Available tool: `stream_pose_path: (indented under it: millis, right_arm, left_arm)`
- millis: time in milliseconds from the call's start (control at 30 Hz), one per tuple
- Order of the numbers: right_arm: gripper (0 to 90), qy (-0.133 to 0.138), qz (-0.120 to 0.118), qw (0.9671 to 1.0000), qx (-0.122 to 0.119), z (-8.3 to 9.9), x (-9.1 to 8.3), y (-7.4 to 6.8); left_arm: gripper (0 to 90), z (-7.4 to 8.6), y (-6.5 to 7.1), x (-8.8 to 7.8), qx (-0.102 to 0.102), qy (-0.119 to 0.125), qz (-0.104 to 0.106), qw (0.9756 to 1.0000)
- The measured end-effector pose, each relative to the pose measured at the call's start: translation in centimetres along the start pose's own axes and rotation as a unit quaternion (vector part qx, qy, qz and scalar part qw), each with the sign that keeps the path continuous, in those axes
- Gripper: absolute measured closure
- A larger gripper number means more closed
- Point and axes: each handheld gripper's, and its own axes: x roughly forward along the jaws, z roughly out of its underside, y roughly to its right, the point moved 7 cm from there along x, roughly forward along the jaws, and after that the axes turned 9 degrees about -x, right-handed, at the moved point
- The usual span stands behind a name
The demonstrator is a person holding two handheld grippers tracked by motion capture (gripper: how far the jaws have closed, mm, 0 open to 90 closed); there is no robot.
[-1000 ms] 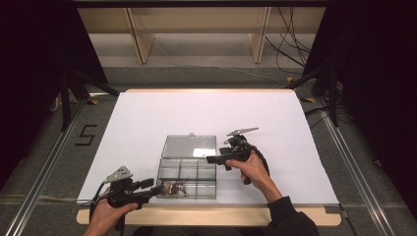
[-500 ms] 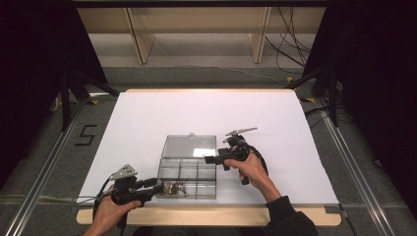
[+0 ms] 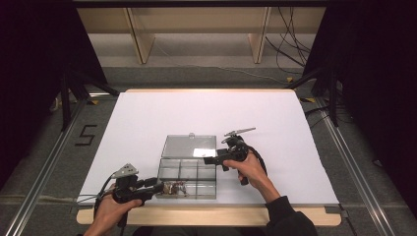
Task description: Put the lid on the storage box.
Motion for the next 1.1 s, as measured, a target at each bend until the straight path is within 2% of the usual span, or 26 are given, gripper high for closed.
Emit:
stream_pose_path:
  millis: [67,133,300,367,400,467,533,633,667,767,800,833,867,900,967,1000,1100]
  right_arm:
    - [16.7,-0.001,0.002,1.0,-0.006,0.02,0.05,0.05]
    - [16.7,-0.001,0.019,0.9997,-0.012,0.02,0.08,0.31]
    - [16.5,-0.001,0.002,1.0,-0.005,0.04,0.21,0.06]
    - [17.2,-0.001,0.008,0.9999,-0.012,0.04,0.24,0.2]
    - [17.2,-0.005,0.006,0.9999,0.007,0.1,0.22,-0.12]
    - [17.1,-0.006,0.017,0.9998,-0.006,0.13,0.33,0.29]
    - [17.1,-0.003,0.021,0.9998,-0.007,0.1,0.35,0.34]
    - [17.4,-0.008,0.019,0.9998,-0.003,0.17,0.39,0.31]
    - [17.8,-0.006,0.005,1.0,-0.005,0.17,0.46,0.18]
    - [18.3,-0.005,0.007,0.9999,-0.009,0.2,0.66,0.06]
    - [18.2,-0.008,-0.003,1.0,-0.001,0.21,0.73,-0.16]
    - [18.1,-0.007,-0.001,1.0,-0.003,0.19,0.79,-0.06]
    - [17.9,-0.008,0.012,0.9999,-0.005,0.2,0.82,0.1]
    - [18.0,-0.007,0.003,0.9999,-0.008,0.18,0.77,-0.01]
    - [17.9,-0.006,0.006,1.0,-0.002,0.16,0.79,0.06]
    - [17.9,-0.003,-0.004,1.0,-0.002,0.14,0.81,0.01]
    - [17.9,0.0,-0.003,1.0,-0.006,0.1,0.84,0.19]
  left_arm:
    - [55.1,-0.02,0.04,0.07,-0.002,0.002,0.0,1.0]
    - [55.4,0.01,-0.05,0.15,-0.001,0.001,-0.003,1.0]
    - [56.7,0.03,-0.21,0.3,0.0,-0.004,-0.004,1.0]
    - [57.3,0.02,-0.28,0.34,0.002,-0.005,-0.009,0.9999]
    - [57.5,0.05,-0.29,0.35,0.002,-0.007,-0.008,0.9999]
    - [58.1,0.09,-0.39,0.39,0.005,-0.009,-0.01,0.9999]
    - [58.5,0.08,-0.34,0.52,0.005,-0.004,-0.014,0.9999]
    - [59.1,0.11,-0.39,0.58,0.018,-0.006,-0.024,0.9995]
    - [59.3,0.11,-0.41,0.61,0.017,-0.007,-0.023,0.9996]
    - [60.8,0.2,-0.61,0.68,0.019,-0.013,-0.025,0.9994]
    - [60.8,0.22,-0.58,0.78,0.015,-0.012,-0.024,0.9995]
    - [60.6,0.21,-0.6,0.79,0.017,-0.012,-0.026,0.9994]
    - [60.6,0.21,-0.57,0.81,0.018,-0.011,-0.029,0.9994]
    - [60.6,0.21,-0.57,0.82,0.018,-0.01,-0.03,0.9993]
    - [60.6,0.19,-0.58,0.82,0.019,-0.01,-0.032,0.9993]
    - [60.6,0.21,-0.51,0.82,0.017,-0.013,-0.027,0.9994]
    - [60.8,0.2,-0.52,0.79,0.022,-0.014,-0.031,0.9992]
